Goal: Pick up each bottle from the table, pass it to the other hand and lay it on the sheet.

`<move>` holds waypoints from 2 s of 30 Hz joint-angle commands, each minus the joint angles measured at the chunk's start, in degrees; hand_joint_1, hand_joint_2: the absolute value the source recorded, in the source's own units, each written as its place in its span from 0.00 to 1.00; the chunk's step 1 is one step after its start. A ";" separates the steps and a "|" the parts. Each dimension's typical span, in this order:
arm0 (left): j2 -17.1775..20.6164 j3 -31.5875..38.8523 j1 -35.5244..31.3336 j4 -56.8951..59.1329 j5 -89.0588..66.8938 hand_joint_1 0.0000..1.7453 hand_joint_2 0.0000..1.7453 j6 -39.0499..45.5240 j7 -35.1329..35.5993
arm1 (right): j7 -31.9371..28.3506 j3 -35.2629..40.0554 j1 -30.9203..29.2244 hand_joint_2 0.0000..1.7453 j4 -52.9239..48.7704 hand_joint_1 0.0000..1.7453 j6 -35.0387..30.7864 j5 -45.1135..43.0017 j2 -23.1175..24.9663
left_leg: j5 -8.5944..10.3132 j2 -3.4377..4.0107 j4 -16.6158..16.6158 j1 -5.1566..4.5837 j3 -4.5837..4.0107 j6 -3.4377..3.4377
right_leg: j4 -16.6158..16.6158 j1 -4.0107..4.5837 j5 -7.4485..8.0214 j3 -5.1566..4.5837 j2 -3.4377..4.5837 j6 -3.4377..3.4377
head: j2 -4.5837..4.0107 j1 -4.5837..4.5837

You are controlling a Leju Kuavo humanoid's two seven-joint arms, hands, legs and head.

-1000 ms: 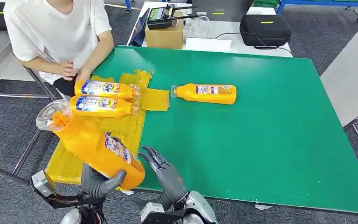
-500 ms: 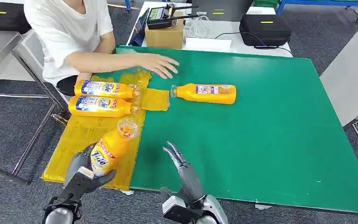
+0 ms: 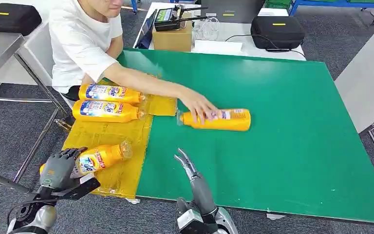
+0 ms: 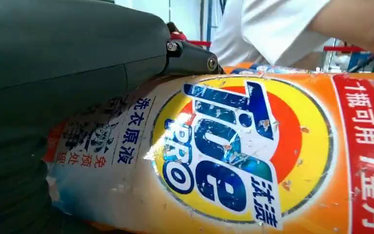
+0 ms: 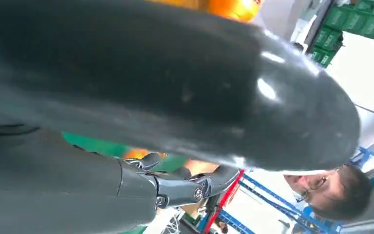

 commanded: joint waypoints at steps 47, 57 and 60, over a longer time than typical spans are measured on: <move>-19.15 6.28 4.13 -28.20 58.57 0.00 1.00 -14.82 -8.95 | 16.83 -10.65 -0.94 1.00 -4.66 0.00 -11.36 34.65 -19.48 | 0.08 -0.46 -0.04 -0.10 -0.11 0.22 | -0.17 -0.02 0.00 0.05 -0.32 -0.19 | 0.00 -0.02; -19.40 5.30 6.72 -29.77 56.05 0.00 1.00 -15.46 -8.80 | 22.94 -13.51 -3.79 1.00 -4.95 0.00 -3.85 36.51 -20.84 | 0.07 -0.32 -0.02 -0.08 -0.12 0.17 | -0.12 0.00 0.03 -0.02 -0.18 -0.21 | 0.00 0.00; -19.14 4.90 6.70 -29.55 55.23 0.00 1.00 -15.66 -8.67 | 23.40 -13.47 -5.64 1.00 -1.37 0.00 -2.20 35.73 -20.09 | 0.08 -0.32 -0.01 -0.07 -0.13 0.13 | -0.11 -0.01 0.03 -0.04 -0.19 -0.16 | 0.00 -0.02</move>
